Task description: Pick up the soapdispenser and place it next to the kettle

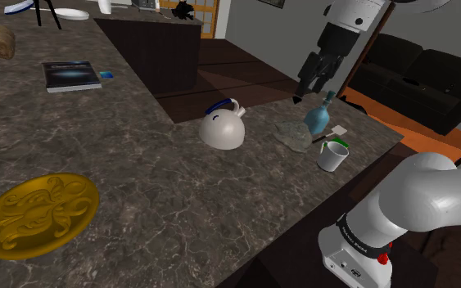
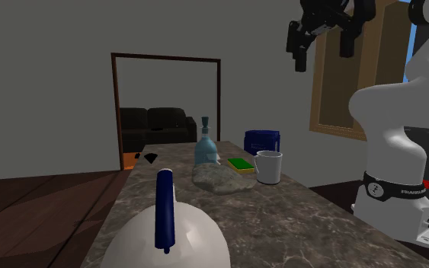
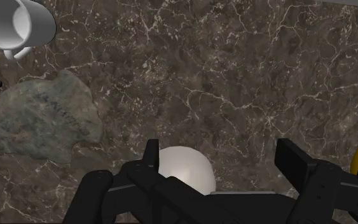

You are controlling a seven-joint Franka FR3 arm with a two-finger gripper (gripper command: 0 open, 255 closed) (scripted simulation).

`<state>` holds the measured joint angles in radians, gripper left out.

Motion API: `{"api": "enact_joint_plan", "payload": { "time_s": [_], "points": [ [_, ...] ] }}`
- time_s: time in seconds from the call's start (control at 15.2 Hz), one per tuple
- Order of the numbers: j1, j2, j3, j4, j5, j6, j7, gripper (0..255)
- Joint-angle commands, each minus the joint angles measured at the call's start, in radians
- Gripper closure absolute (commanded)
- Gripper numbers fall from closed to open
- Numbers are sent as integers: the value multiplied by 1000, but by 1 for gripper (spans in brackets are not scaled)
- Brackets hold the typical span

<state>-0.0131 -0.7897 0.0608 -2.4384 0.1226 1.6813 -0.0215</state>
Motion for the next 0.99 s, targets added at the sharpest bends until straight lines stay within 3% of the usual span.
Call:
{"api": "enact_joint_plan", "payload": {
  "time_s": [0.0, 0.92],
  "points": [
    [0, 0, 0, 0, 0, 0, 0, 0],
    [-117, 219, -277, 55, -173, 136, -319, 0]
  ]
}}
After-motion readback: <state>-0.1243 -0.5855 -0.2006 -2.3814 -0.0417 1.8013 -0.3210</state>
